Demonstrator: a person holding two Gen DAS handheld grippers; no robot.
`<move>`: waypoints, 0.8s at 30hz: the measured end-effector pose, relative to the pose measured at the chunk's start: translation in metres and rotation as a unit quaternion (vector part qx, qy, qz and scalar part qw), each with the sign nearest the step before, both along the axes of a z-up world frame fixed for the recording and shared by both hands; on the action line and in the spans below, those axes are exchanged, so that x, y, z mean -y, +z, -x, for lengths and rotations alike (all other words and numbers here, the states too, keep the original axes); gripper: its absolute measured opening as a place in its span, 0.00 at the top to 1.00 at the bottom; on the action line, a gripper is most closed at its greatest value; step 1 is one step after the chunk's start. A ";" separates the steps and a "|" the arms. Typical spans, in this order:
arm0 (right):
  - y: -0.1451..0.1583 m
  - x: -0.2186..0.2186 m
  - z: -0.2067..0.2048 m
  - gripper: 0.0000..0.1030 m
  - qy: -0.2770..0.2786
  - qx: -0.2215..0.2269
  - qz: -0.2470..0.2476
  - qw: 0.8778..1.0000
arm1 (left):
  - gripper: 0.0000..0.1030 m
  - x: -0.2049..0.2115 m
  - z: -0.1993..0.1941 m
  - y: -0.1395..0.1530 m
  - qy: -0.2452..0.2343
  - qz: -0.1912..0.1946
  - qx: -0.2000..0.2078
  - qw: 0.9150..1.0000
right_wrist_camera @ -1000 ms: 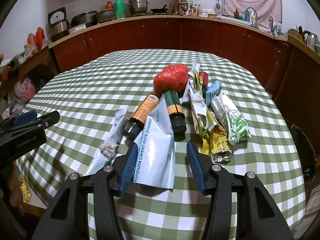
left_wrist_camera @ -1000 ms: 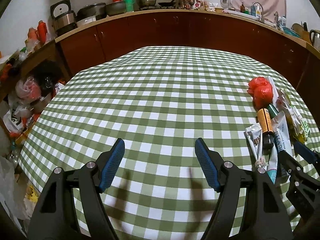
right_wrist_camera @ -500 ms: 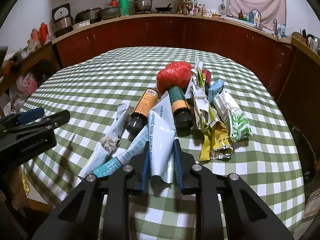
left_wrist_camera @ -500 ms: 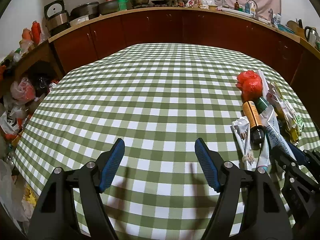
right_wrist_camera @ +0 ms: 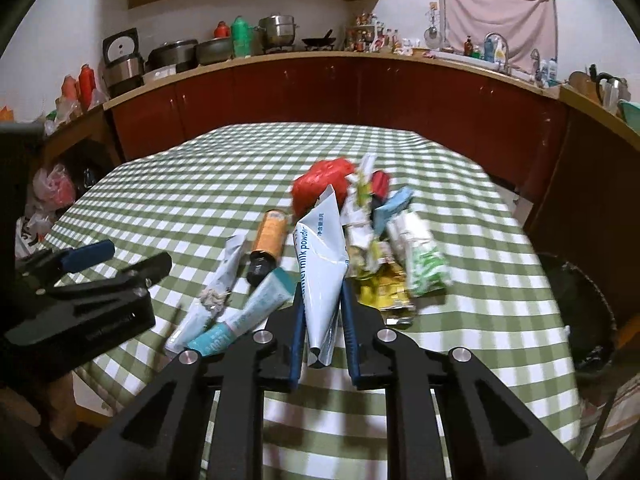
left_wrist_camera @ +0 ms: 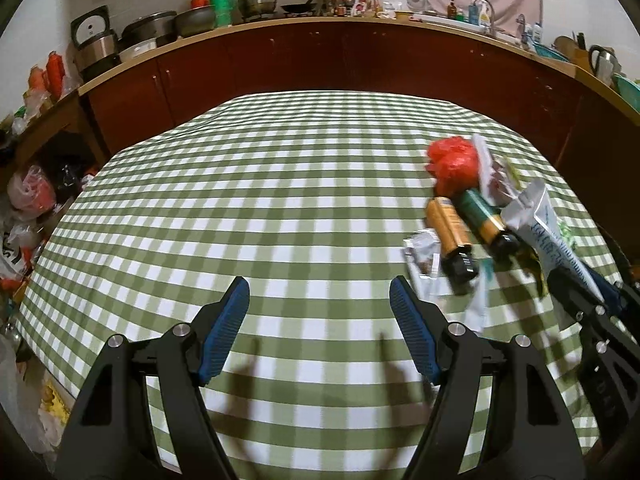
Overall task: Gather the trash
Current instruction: 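Grasp a white wrapper with the right gripper while the left grasps a white tube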
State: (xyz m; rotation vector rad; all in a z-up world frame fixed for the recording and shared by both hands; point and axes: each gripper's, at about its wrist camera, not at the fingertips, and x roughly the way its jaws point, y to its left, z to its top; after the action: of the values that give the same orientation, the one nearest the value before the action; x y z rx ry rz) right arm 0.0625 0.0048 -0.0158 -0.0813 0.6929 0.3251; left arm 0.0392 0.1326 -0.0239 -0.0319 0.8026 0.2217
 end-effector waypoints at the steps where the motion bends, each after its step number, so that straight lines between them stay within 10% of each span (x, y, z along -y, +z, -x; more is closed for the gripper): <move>1: 0.002 0.005 0.001 0.83 -0.006 0.005 0.001 1.000 | 0.31 0.004 0.000 0.000 -0.004 0.001 0.000 1.000; 13: 0.001 0.064 -0.001 0.83 -0.062 0.019 0.021 0.998 | 0.33 0.033 -0.011 -0.015 -0.031 0.006 -0.016 0.999; 24: -0.005 0.094 -0.004 0.83 -0.085 0.017 0.030 0.996 | 0.74 0.048 -0.012 -0.022 -0.082 0.011 -0.025 0.996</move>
State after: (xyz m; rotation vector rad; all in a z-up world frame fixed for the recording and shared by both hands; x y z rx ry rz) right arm 0.0667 -0.0891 -0.0208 -0.0841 0.6702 0.1396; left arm 0.0514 0.0850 -0.0460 0.0197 0.8536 0.0577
